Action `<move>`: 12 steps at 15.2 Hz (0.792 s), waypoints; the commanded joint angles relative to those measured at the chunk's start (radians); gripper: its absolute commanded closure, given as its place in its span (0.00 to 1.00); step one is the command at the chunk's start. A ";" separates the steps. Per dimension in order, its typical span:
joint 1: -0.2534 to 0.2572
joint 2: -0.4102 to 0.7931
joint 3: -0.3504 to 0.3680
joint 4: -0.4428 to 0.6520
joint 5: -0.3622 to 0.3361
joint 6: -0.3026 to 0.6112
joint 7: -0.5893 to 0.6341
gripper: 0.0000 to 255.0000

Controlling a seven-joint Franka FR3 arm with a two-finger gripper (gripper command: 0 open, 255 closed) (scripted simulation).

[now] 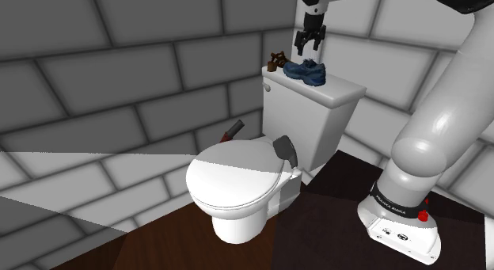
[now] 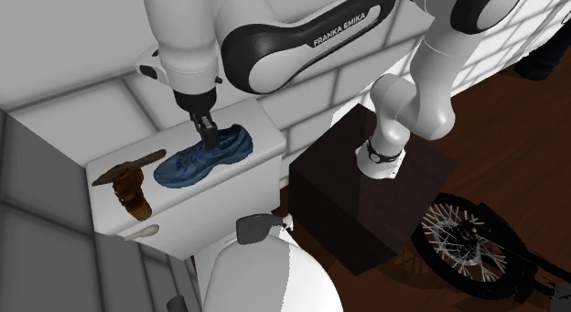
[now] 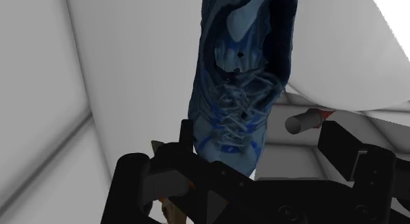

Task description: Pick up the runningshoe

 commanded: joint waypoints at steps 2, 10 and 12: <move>-0.004 0.025 -0.006 -0.004 0.007 0.034 -0.003 0.00; -0.006 0.033 -0.008 -0.070 0.006 0.106 0.001 1.00; -0.006 0.033 -0.008 -0.068 0.006 0.106 0.001 1.00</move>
